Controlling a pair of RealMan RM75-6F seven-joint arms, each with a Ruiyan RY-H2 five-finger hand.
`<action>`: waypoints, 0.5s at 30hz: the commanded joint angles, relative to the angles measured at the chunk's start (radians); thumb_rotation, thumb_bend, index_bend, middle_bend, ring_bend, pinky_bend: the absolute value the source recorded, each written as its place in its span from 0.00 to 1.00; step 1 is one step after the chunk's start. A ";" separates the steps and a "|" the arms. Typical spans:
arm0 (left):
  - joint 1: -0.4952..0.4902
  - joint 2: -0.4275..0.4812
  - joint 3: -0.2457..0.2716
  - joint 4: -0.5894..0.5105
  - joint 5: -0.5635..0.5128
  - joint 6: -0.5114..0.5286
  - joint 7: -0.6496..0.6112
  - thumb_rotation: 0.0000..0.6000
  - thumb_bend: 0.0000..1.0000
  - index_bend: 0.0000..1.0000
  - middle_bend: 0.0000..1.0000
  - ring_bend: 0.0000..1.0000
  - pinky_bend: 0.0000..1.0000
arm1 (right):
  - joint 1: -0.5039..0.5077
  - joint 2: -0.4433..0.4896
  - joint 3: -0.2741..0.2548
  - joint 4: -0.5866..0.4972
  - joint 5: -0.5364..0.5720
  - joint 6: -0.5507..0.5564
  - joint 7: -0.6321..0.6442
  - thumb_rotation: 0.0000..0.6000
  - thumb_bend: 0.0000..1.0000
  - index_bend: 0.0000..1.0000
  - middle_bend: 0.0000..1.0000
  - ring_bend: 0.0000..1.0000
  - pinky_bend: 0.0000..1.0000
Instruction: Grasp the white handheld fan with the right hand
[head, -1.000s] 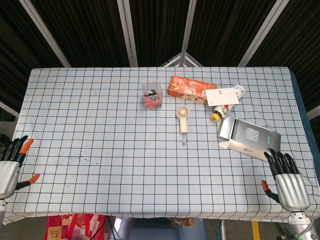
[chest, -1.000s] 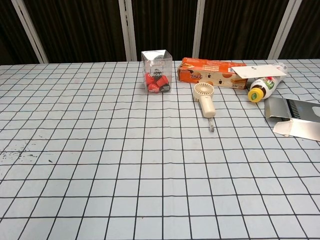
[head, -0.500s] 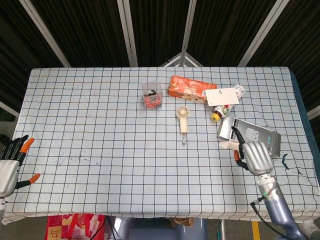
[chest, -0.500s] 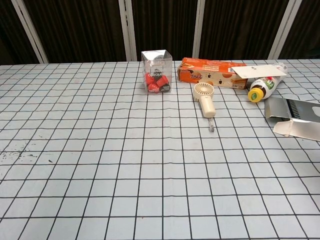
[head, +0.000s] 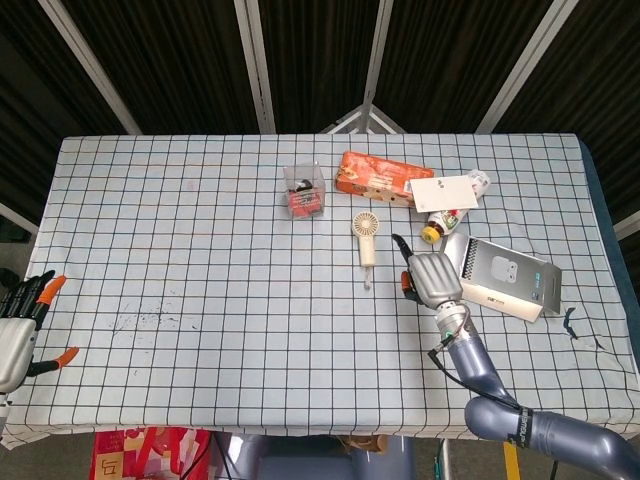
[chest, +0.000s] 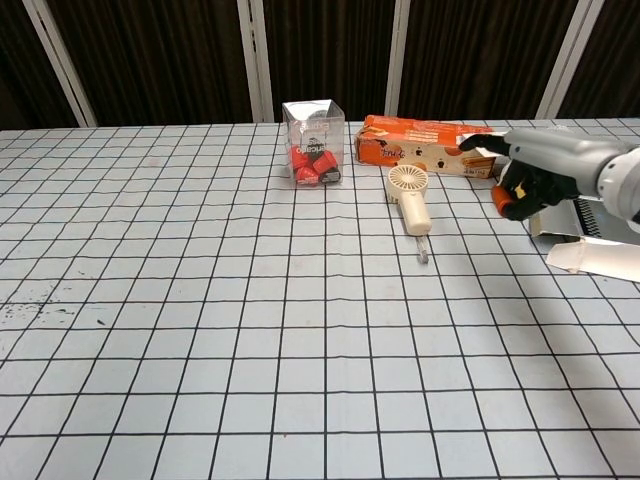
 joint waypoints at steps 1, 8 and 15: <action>-0.001 0.002 -0.001 0.000 0.001 0.001 -0.001 1.00 0.05 0.00 0.00 0.00 0.00 | 0.037 -0.057 -0.008 0.068 0.042 -0.029 -0.010 1.00 0.70 0.00 0.80 0.91 0.91; -0.005 0.007 0.000 -0.005 -0.004 -0.011 -0.016 1.00 0.05 0.00 0.00 0.00 0.00 | 0.068 -0.117 -0.028 0.148 0.073 -0.047 0.010 1.00 0.70 0.00 0.80 0.91 0.91; -0.009 0.008 0.001 -0.011 -0.004 -0.018 -0.016 1.00 0.05 0.00 0.00 0.00 0.00 | 0.084 -0.138 -0.028 0.175 0.080 -0.047 0.033 1.00 0.70 0.00 0.80 0.91 0.91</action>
